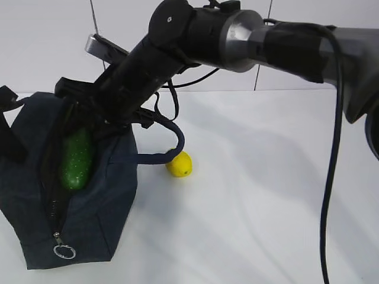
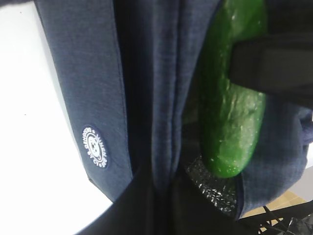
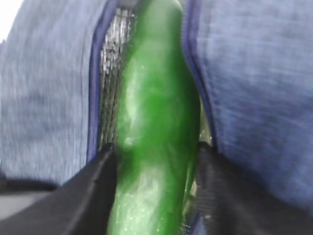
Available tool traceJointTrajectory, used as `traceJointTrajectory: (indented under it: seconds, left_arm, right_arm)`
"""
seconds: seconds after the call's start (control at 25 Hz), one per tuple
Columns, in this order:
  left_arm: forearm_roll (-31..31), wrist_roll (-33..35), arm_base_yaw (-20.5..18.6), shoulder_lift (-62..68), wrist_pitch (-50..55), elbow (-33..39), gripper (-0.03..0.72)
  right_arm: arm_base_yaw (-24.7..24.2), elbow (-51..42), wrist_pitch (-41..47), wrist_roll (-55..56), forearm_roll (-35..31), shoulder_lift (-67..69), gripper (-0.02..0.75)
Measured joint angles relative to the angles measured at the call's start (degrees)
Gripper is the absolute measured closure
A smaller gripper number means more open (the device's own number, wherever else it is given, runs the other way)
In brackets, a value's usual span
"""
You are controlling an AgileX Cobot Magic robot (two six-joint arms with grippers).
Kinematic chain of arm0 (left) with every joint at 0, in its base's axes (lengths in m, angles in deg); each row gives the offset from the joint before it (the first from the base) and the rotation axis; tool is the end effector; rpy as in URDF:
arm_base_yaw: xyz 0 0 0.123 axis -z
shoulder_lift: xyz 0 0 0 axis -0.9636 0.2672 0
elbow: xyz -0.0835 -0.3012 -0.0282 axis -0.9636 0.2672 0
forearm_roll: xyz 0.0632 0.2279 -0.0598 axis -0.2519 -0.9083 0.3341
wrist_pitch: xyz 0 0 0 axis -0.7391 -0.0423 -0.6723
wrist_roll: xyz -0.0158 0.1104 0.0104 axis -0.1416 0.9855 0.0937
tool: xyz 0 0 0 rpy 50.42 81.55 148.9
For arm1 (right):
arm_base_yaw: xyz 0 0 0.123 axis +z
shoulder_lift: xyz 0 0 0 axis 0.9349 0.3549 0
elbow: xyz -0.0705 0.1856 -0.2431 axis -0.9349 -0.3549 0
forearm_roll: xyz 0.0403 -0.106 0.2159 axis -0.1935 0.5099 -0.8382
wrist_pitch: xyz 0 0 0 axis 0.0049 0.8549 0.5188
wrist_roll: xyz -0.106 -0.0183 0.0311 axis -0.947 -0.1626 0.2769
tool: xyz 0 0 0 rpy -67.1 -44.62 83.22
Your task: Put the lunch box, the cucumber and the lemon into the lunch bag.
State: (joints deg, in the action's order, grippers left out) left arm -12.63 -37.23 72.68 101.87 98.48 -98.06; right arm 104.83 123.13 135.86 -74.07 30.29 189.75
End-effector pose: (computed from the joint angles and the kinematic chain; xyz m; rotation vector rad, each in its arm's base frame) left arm 0.2811 -0.0459 0.2622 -0.1022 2.9412 -0.7722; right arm 0.3995 0.3600 0.2332 -0.3889 2.6879 1.1228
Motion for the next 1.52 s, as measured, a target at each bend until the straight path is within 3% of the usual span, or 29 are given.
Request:
traceJointTrajectory:
  seconds: [0.44,1.0,1.36,1.52]
  left_arm:
    - [0.0,0.4,0.0,0.0,0.2,0.0,0.687]
    - [-0.1,0.7,0.0,0.0,1.3,0.0,0.687]
    - [-1.2,0.8,0.0,0.0,1.7,0.0,0.687]
    - [-1.9,0.8,0.0,0.0,2.1,0.0,0.687]
  right_arm:
    - [0.2,0.0,-0.8,0.9,1.2,0.0,0.292]
    - [-1.9,6.3,15.5,-1.1,1.8,0.0,0.291]
    - [-2.1,17.7,17.3,-1.6,10.3,-0.2,0.309]
    - [-2.1,19.8,17.8,-2.2,18.4,-2.8,0.309]
